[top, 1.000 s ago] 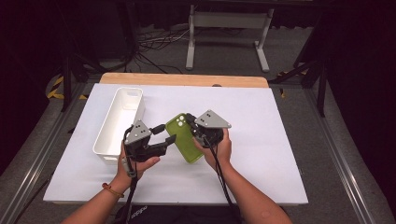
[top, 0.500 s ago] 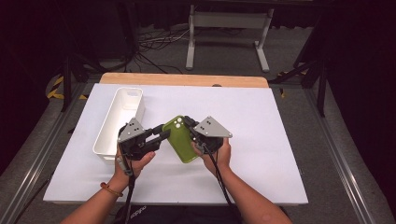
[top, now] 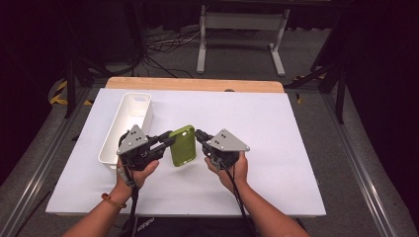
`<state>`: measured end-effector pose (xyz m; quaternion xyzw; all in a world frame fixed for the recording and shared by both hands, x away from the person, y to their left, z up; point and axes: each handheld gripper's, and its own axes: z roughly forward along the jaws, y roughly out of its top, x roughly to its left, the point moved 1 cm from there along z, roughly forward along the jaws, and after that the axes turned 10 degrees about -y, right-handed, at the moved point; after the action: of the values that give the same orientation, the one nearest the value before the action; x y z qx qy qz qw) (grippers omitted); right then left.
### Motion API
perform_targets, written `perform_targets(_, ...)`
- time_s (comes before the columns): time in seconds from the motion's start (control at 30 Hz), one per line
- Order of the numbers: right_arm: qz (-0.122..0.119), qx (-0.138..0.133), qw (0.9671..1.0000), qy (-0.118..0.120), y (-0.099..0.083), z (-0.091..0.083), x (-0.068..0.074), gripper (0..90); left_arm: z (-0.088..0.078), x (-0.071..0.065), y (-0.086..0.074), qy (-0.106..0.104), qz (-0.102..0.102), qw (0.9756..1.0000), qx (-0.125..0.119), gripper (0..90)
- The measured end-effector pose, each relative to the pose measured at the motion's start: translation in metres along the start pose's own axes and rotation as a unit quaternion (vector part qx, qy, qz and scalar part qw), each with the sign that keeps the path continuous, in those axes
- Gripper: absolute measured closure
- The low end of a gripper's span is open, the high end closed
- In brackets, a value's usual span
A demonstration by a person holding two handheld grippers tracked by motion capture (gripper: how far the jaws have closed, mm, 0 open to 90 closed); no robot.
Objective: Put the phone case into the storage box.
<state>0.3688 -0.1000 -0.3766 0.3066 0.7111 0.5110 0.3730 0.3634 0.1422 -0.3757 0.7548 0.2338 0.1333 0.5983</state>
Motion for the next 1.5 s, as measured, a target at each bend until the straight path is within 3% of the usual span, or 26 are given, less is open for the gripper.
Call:
perform_targets(0.17, -0.008, 0.006, 0.9998, 0.016, -0.006, -0.012, -0.008, 73.0, -0.002, -0.001, 0.001, 0.001, 0.015, 0.9999, 0.001, 77.3)
perform_targets(0.47, -0.051, 0.035, 0.9974, 0.035, -0.034, -0.046, -0.03, 49.1, -0.009, 0.001, 0.002, 0.001, 0.026, 0.9997, -0.003, 77.3)
perform_targets(0.53, -0.048, 0.044, 0.997, 0.041, -0.039, -0.051, -0.035, 44.1, -0.012, 0.003, 0.002, 0.002, 0.027, 0.9996, -0.002, 77.3)
perform_targets(0.77, -0.05, 0.066, 0.9961, 0.029, -0.06, -0.069, -0.045, 30.6, -0.018, 0.005, 0.002, 0.0, 0.036, 0.9993, -0.004, 77.3)
perform_targets(0.9, -0.039, 0.064, 0.9968, 0.025, -0.068, -0.073, -0.049, 27.8, -0.023, 0.007, 0.002, -0.001, 0.05, 0.9987, 0.002, 77.3)
perform_targets(1.0, -0.055, 0.071, 0.9959, 0.009, -0.073, -0.072, -0.049, 27.1, -0.025, 0.006, 0.002, 0.001, 0.058, 0.9983, 0.001, 77.3)
perform_targets(1.23, -0.057, 0.075, 0.9954, 0.012, -0.076, -0.069, -0.048, 24.7, -0.032, 0.006, 0.006, -0.004, 0.064, 0.998, -0.003, 77.4)
perform_targets(1.5, -0.067, 0.075, 0.9949, -0.012, -0.076, -0.069, -0.052, 17.8, -0.046, 0.008, 0.014, 0.004, 0.08, 0.9966, -0.021, 77.3)
